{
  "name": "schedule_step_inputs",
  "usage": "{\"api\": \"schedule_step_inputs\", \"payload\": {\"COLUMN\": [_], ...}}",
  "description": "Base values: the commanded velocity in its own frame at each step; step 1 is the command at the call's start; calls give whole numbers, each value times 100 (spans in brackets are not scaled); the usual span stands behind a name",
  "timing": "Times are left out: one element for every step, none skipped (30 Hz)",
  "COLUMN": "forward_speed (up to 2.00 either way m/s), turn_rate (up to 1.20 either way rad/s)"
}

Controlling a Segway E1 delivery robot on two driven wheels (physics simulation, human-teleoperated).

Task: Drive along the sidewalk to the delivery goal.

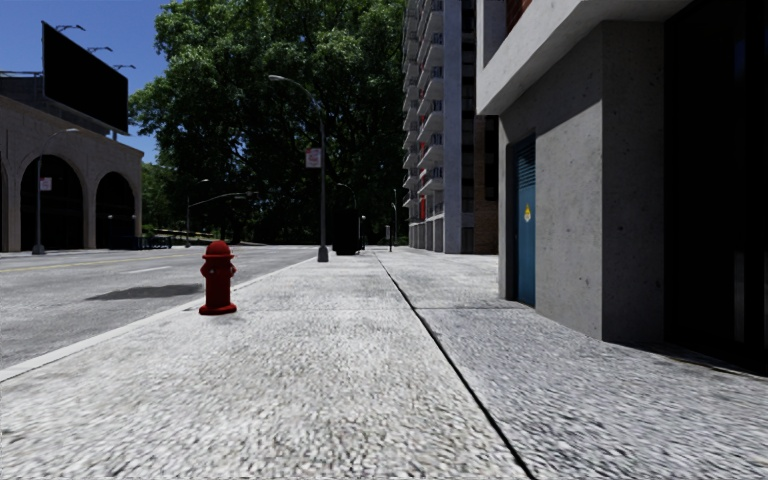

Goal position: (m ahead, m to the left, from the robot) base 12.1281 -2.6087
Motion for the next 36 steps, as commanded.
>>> {"api": "schedule_step_inputs", "payload": {"forward_speed": [200, 200, 200, 200, 200, 200, 200, 200, 200, 200, 200, 200, 200, 200, 200, 200, 200, 200, 200, 200, 200, 200, 200, 200, 200, 200, 200, 200, 200, 200, 200, 200, 200, 200, 200, 200], "turn_rate": [0, 0, 0, 0, 0, 0, 0, 0, 0, 0, 0, 0, 0, 0, 0, 0, 0, 0, 0, 0, 0, 0, 0, 0, 0, 0, 0, 0, 0, 0, 0, 0, 0, 0, 0, 0]}}
